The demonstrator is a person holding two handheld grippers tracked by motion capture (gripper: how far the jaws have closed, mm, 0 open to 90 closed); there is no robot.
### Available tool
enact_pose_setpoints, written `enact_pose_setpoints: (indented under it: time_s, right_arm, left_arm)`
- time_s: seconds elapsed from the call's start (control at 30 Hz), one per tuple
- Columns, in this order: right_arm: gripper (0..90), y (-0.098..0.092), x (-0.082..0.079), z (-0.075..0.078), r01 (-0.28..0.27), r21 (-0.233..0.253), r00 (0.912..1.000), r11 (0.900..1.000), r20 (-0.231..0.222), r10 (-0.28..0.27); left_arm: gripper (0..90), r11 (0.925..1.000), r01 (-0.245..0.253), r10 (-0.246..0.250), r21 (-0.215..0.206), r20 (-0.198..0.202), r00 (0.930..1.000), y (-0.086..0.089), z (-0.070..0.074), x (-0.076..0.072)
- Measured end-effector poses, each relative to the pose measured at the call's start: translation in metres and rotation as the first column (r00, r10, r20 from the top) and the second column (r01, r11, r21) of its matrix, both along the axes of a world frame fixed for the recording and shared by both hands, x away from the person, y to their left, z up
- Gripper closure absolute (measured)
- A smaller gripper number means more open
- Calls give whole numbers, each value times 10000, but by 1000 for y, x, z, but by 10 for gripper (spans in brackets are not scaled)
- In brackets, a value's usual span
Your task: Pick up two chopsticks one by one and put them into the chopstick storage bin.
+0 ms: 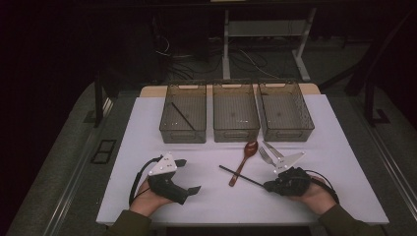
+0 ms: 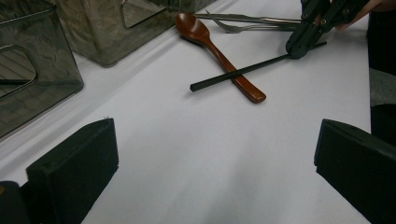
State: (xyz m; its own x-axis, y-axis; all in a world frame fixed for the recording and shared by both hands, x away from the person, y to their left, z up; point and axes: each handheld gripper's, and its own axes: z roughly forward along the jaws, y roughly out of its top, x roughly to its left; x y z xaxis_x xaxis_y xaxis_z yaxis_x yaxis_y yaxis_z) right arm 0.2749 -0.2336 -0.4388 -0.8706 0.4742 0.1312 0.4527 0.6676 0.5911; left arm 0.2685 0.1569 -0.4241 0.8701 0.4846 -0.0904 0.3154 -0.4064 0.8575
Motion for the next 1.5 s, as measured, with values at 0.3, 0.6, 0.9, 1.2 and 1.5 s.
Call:
enact_pose_setpoints:
  time_s: [0.3,0.6,0.9,1.2,1.5]
  right_arm:
    - [863,-8,3,8,184,673,9998,9976,73,-189]
    - [863,-16,4,18,435,1467,9989,9882,80,-451]
    - [863,-23,4,28,584,2105,9973,9758,317,-665]
    - [863,-26,8,38,813,2471,9943,9656,467,-957]
    - [863,-24,16,45,1003,2581,9915,9609,541,-1181]
  left_arm:
    - [0,10000,-1,1,10,15,10000,0,0,0]
    - [0,10000,-7,7,7,33,10000,0,0,0]
    - [0,10000,-26,25,54,46,10000,1,0,0]
    - [0,9999,-46,45,115,98,9999,1,-1,1]
    - [0,9999,-5,4,103,104,9999,3,-3,4]
